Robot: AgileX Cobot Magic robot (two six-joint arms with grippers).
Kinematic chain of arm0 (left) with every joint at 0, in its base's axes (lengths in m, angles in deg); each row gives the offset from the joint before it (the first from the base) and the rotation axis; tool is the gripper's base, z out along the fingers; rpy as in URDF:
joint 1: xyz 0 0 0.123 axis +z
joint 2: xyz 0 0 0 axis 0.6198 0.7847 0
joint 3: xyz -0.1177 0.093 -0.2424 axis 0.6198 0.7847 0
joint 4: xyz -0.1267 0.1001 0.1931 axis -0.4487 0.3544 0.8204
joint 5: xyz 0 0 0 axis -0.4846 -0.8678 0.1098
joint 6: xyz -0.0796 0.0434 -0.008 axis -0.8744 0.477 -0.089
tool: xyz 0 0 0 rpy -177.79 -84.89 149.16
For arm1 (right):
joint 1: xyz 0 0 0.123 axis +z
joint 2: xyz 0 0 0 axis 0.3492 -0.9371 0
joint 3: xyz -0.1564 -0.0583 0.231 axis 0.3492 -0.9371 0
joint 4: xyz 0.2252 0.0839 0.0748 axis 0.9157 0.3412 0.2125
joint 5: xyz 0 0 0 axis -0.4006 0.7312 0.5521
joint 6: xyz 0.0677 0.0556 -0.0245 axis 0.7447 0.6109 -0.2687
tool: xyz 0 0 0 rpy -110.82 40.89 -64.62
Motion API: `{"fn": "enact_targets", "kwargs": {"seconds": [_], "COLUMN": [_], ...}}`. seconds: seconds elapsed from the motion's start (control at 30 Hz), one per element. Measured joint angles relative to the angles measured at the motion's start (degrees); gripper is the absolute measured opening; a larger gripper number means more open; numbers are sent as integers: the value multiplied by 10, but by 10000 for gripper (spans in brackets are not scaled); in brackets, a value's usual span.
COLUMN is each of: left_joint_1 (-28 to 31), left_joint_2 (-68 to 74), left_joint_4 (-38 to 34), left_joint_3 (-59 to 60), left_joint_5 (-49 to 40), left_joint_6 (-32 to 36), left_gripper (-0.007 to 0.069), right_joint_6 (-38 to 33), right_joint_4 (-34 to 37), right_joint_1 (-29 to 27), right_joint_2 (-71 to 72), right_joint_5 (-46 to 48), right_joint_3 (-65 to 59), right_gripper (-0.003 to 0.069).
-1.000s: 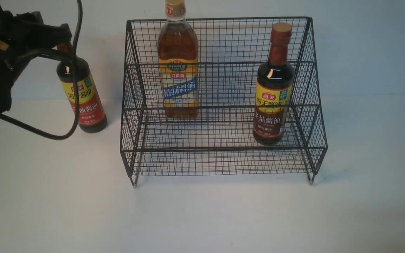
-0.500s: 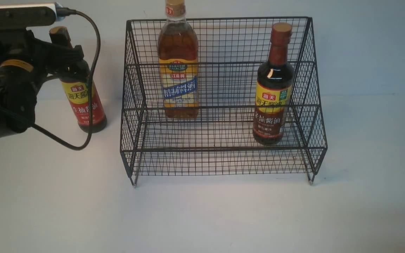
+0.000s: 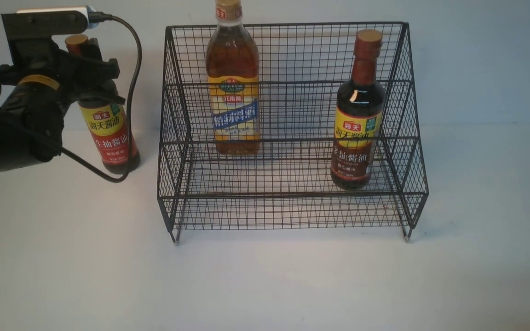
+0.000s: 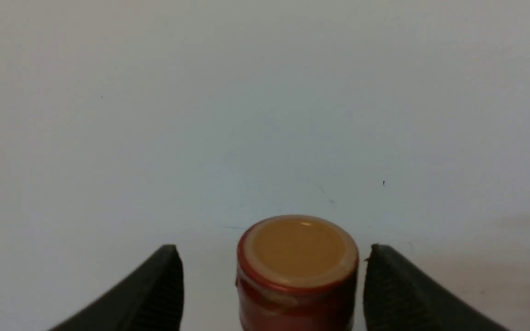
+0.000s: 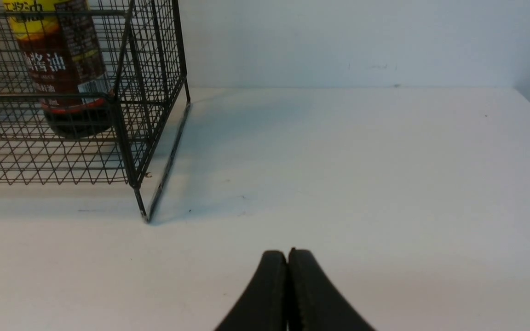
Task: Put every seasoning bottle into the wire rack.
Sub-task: Use the left arm to grab the condiment bottle closest to it, then use the left arm to put the condiment bottle back on the shelf
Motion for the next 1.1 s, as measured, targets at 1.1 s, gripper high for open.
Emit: {"fn": "enact_targets", "kwargs": {"seconds": [1.1], "left_joint_1": [5], "left_joint_2": [-166], "left_joint_4": [16], "left_joint_3": [-43], "left_joint_5": [-267], "left_joint_6": [1], "left_gripper": [265], "right_joint_6": [1], "right_joint_4": [0], "right_joint_1": [0], "right_joint_2": [0], "right_joint_5": [0], "right_joint_3": [0], "right_gripper": [-15]}}
